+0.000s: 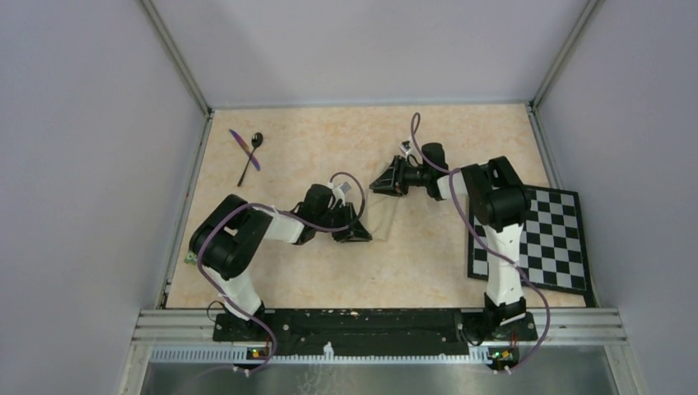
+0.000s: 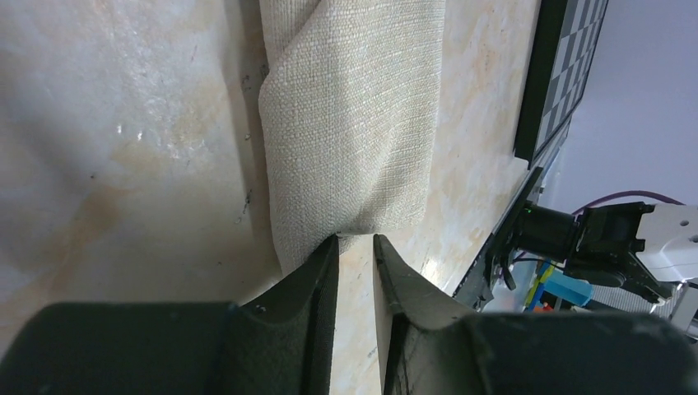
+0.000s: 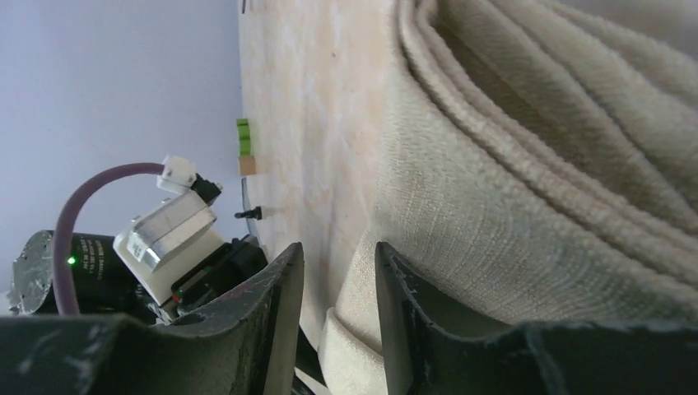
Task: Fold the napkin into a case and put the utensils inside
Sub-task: Smooth out the smaller rectangle-folded napkin at the center of the board.
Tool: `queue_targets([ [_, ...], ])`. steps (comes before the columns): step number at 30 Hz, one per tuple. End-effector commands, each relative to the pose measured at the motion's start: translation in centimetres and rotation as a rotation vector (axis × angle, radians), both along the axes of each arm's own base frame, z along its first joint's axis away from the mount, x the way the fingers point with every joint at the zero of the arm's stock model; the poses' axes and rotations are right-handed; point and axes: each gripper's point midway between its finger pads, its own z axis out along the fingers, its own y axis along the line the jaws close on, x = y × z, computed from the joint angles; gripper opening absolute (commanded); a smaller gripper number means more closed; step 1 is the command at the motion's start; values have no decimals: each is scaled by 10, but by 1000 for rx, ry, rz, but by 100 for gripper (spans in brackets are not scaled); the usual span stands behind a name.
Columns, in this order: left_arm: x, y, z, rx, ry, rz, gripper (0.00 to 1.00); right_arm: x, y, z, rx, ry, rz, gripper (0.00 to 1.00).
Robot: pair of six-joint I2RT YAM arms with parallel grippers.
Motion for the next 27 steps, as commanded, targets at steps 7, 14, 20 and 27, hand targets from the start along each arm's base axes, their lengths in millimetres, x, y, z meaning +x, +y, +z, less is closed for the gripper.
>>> queue_targets([
  [7, 2, 6, 19, 32, -64, -17, 34, 36, -19, 95, 30, -245, -34, 41],
  [14, 12, -3, 77, -37, -167, -38, 50, 44, -31, 41, 10, -153, -64, 41],
  [20, 38, 13, 54, 75, -144, 21, 67, 49, -42, 10, -138, -132, -82, 40],
  [27, 68, 16, 11, 126, -132, 38, 75, 47, -54, 58, -241, -223, -91, 43],
])
